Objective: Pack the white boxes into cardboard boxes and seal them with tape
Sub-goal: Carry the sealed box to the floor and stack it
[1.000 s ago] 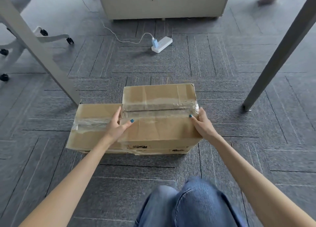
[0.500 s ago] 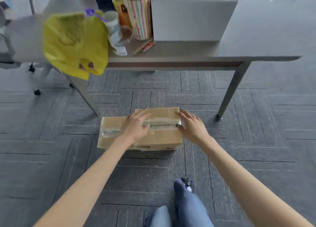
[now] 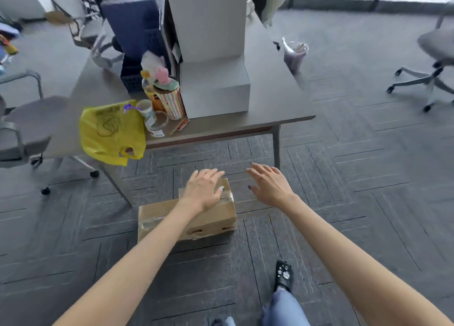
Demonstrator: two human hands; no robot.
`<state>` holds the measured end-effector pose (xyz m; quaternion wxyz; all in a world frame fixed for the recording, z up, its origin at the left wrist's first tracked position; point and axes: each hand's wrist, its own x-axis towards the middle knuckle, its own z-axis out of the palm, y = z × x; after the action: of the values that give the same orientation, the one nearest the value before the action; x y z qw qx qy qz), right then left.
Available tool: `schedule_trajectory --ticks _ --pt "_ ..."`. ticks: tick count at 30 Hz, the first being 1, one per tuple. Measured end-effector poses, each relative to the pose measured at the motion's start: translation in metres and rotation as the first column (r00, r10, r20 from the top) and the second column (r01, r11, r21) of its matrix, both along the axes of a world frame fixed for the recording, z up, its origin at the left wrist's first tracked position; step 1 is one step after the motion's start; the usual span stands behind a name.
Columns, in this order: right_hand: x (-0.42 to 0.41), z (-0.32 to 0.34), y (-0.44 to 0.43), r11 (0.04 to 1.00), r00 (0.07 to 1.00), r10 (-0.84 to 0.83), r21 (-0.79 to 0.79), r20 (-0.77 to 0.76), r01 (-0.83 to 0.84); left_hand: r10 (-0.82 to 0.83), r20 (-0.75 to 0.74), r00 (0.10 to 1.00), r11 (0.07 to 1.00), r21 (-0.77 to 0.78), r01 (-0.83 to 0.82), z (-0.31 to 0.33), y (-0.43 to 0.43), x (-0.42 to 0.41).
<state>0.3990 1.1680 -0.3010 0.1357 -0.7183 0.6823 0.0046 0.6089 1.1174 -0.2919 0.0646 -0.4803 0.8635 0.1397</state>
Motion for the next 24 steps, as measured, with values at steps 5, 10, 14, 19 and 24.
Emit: schedule_trajectory --ticks 5,10,14,19,24 --pt "-0.077 0.022 -0.007 0.999 0.999 -0.042 -0.033 -0.012 0.042 -0.051 -0.014 0.999 0.998 -0.046 0.051 0.025 -0.014 -0.080" --pt "-0.185 0.035 -0.031 0.999 0.999 -0.028 -0.037 -0.045 0.026 -0.039 -0.032 0.999 0.995 -0.089 0.036 0.031 -0.042 -0.190" --pt "-0.279 0.046 -0.055 0.999 0.997 0.011 -0.043 -0.073 -0.014 -0.016 -0.039 0.999 0.995 -0.098 0.012 0.035 -0.060 -0.285" --pt "-0.369 0.056 -0.102 0.997 0.995 0.064 -0.048 -0.075 -0.067 0.032 -0.049 0.998 0.996 -0.082 -0.036 0.045 -0.092 -0.371" --pt "-0.433 0.063 -0.181 0.986 0.990 0.134 -0.093 -0.050 -0.138 0.107 -0.036 0.994 0.990 -0.089 -0.110 0.051 -0.162 -0.429"
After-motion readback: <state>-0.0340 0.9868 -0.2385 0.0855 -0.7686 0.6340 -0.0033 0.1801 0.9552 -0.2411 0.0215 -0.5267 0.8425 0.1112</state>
